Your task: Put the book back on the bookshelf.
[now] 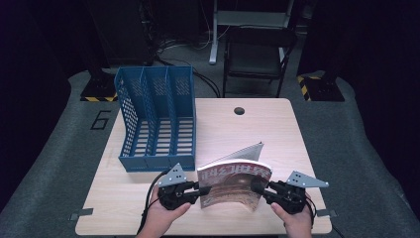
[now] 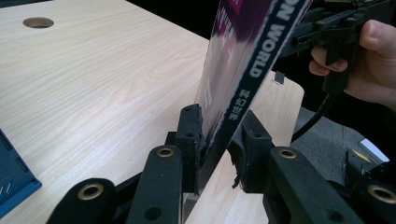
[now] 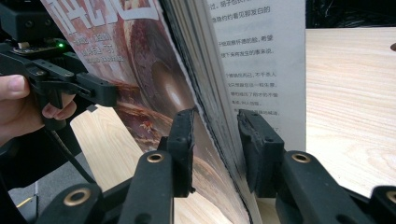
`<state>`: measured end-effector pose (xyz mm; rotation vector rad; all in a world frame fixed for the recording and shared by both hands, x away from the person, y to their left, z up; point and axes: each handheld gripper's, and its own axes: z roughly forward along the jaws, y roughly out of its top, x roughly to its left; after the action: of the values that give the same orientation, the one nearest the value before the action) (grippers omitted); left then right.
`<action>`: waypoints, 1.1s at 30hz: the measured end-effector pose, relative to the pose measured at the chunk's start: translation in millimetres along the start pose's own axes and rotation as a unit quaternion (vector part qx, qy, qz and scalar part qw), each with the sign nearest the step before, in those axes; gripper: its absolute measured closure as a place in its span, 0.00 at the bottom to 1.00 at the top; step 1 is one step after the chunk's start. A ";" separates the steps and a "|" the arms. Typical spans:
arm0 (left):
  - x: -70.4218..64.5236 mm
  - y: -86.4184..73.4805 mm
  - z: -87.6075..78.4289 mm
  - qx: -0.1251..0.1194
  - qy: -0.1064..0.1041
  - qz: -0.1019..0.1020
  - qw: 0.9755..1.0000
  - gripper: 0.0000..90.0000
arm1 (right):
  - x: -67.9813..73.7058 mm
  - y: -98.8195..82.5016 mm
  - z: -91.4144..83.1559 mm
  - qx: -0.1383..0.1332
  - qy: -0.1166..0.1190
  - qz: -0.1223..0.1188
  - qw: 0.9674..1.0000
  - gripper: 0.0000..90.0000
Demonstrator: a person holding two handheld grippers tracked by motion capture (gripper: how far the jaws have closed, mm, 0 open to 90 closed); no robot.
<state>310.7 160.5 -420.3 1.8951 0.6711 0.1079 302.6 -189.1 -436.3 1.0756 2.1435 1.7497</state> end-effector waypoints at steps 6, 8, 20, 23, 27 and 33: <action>0.6 6.2 -0.9 0.001 -0.003 0.004 1.000 0.81 | 1.9 0.9 0.6 0.002 -0.003 0.001 1.000 0.74; -0.3 9.5 -1.3 0.002 -0.003 0.005 1.000 0.80 | 2.1 1.0 0.9 0.002 -0.003 0.000 1.000 0.74; -7.0 35.4 -1.4 0.001 -0.018 0.010 1.000 0.75 | 2.7 1.4 1.5 0.002 -0.008 -0.003 1.000 0.73; -8.7 42.1 -1.0 0.001 -0.017 0.016 1.000 0.74 | 2.7 1.4 1.5 0.002 -0.009 -0.003 1.000 0.73; -9.3 48.9 0.5 0.001 -0.017 0.011 1.000 0.75 | 2.0 1.4 1.8 0.002 -0.008 -0.003 1.000 0.73; -9.7 57.5 0.0 0.009 -0.019 0.014 1.000 0.75 | 1.9 1.5 2.2 0.002 -0.008 -0.004 1.000 0.73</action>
<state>325.5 140.2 -367.7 1.9206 0.6216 0.0850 303.1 -186.1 -435.0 1.0780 2.1400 1.7283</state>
